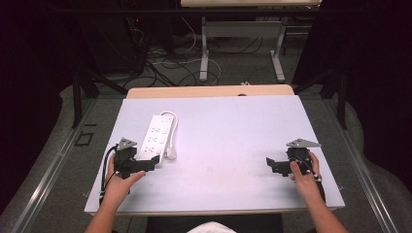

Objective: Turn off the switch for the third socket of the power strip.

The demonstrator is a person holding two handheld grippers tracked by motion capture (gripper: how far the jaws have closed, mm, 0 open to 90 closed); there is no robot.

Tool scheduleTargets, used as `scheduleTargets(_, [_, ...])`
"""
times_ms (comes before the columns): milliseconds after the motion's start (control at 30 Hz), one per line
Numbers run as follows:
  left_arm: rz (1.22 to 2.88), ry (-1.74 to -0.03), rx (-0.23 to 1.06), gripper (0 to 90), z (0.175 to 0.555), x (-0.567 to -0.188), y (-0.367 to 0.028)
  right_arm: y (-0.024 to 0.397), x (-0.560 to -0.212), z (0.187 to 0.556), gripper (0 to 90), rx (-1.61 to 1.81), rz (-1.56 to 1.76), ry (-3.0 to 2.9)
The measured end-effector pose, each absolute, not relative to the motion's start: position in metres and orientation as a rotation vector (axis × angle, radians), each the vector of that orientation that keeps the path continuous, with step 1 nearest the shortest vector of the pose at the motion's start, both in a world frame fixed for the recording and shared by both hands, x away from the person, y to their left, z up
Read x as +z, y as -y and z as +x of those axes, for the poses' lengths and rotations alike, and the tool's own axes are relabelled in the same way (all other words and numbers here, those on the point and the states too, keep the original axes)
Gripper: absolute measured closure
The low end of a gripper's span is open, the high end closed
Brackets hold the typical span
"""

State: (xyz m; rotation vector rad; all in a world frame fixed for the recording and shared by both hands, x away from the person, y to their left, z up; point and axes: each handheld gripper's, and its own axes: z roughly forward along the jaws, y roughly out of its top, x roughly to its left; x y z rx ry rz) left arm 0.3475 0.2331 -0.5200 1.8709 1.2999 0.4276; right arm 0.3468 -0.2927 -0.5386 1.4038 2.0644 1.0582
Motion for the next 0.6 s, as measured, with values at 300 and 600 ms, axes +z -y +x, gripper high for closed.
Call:
scheduleTargets(300, [1.840, -1.311, 0.407, 2.5, 0.348, -0.511, -0.229, 0.296, -0.540, 0.347, 0.0, 1.015, 1.442, -2.029])
scheduleTargets(600, [1.827, -1.328, 0.436, 4.7, 0.357, -0.498, -0.227, 0.300, -0.540, 0.347, 0.0, 0.985, 1.502, -1.979])
